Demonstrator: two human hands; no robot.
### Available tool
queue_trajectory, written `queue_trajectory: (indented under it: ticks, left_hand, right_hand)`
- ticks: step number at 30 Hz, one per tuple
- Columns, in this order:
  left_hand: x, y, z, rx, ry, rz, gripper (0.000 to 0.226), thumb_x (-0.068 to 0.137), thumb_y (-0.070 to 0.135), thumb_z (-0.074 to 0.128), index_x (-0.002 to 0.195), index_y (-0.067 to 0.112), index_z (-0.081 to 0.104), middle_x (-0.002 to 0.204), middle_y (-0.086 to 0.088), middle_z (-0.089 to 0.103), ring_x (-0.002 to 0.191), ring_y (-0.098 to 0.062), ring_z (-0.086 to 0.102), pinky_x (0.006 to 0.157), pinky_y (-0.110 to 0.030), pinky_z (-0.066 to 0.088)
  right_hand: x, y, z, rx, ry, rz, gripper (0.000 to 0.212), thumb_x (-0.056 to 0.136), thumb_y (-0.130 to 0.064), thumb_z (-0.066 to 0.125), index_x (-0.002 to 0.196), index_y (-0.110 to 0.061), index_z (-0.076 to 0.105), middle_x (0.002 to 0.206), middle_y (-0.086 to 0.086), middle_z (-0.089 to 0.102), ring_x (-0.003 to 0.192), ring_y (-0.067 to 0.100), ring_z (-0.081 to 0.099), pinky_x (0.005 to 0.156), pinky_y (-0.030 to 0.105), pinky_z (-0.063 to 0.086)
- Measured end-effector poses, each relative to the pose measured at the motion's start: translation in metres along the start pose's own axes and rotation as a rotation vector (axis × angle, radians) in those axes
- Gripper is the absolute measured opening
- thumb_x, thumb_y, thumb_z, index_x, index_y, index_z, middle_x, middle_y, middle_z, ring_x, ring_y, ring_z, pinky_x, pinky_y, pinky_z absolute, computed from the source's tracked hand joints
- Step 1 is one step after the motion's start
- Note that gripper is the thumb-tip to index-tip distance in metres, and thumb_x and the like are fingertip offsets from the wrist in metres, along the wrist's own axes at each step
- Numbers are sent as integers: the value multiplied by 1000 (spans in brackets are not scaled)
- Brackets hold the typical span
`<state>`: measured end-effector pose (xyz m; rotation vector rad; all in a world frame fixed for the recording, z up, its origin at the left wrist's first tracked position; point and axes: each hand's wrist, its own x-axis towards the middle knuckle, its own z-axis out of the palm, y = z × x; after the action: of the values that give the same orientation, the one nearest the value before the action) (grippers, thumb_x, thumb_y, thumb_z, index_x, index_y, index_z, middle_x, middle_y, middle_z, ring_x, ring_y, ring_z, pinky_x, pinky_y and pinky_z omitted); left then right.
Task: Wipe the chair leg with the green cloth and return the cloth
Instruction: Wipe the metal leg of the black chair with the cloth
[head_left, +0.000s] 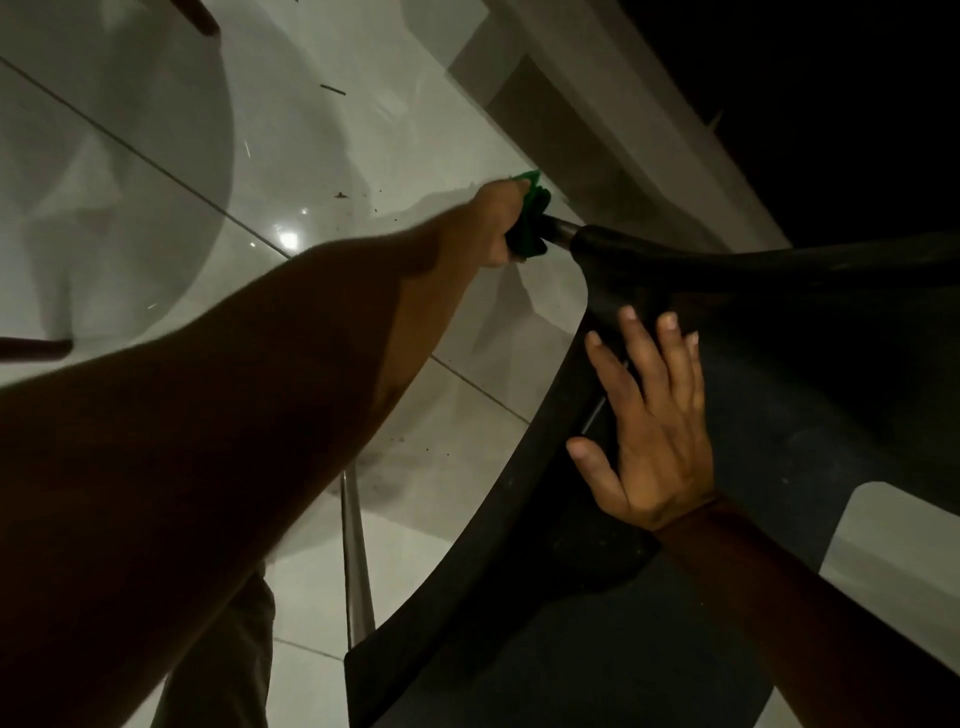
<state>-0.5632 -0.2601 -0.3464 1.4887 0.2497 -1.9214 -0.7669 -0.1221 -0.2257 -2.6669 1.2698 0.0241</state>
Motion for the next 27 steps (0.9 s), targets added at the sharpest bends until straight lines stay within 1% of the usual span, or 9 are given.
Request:
queue_trajectory:
  ticks: [4, 8, 11, 15, 17, 20, 22, 25, 27]
  left_hand:
    - [-16, -3, 3, -9, -86, 23, 21, 104, 26, 47, 117, 20, 62, 100, -8, 65, 90, -26, 62, 95, -47, 56]
    - [-49, -14, -3, -42, -245, 30, 12, 101, 25, 55, 110, 22, 63, 92, -8, 70, 77, -21, 70, 71, -42, 63]
    - [-48, -8, 0, 1, -211, 26, 11, 102, 24, 55, 103, 16, 63, 91, -10, 68, 70, -21, 68, 66, -39, 63]
    - [-32, -4, -4, 124, -27, 45, 27, 104, 26, 50, 85, 11, 62, 100, -12, 61, 80, -23, 60, 93, -39, 56]
    - [-23, -10, -11, 237, -39, 73, 34, 104, 32, 49, 78, 12, 57, 90, -11, 57, 75, -20, 58, 94, -33, 53]
    - [-38, 3, -4, 325, -73, 27, 27, 102, 32, 54, 99, 9, 68, 100, -13, 69, 86, -25, 65, 99, -39, 55]
    - [-53, 9, -1, 209, -99, 25, 24, 99, 25, 59, 117, 12, 68, 110, -15, 71, 85, -27, 69, 90, -47, 60]
    - [-72, -7, -7, 5, -271, 56, 13, 98, 20, 61, 110, 19, 67, 79, -7, 76, 64, -18, 73, 64, -38, 62]
    - [-70, -7, -3, -35, -268, 82, 11, 99, 17, 59, 105, 19, 68, 73, -6, 74, 59, -18, 71, 60, -35, 60]
  right_hand:
    - [1, -2, -1, 14, 1, 8, 81, 99, -72, 22, 160, -19, 31, 167, 13, 23, 161, 25, -1, 129, 51, -1]
    - [2, -4, -6, 36, 8, 18, 79, 99, -70, 24, 158, -17, 34, 166, 15, 27, 161, 24, 0, 129, 52, 1]
    - [1, -5, -5, 43, 0, 16, 80, 99, -70, 24, 158, -17, 34, 166, 15, 26, 160, 24, -1, 129, 52, 1]
    - [1, -1, -3, 28, -5, 9, 81, 99, -72, 23, 159, -19, 32, 167, 13, 23, 161, 24, -2, 129, 52, 0]
    - [1, -1, -2, 26, -4, 1, 81, 99, -72, 23, 159, -19, 32, 167, 13, 23, 161, 24, -2, 129, 52, 0]
    - [1, -1, -3, 37, -2, 6, 81, 99, -71, 23, 159, -18, 33, 167, 13, 23, 160, 23, -3, 129, 52, 0]
    - [1, -2, -3, 50, 2, 10, 80, 99, -71, 24, 159, -19, 33, 167, 12, 24, 160, 24, -2, 129, 53, 0]
    - [1, -3, -5, 47, 5, 12, 78, 100, -69, 26, 158, -19, 34, 166, 13, 25, 160, 25, 0, 128, 52, 0]
    - [2, -6, -7, 56, 1, 18, 77, 99, -69, 27, 158, -19, 34, 166, 13, 26, 160, 25, 0, 128, 52, 0]
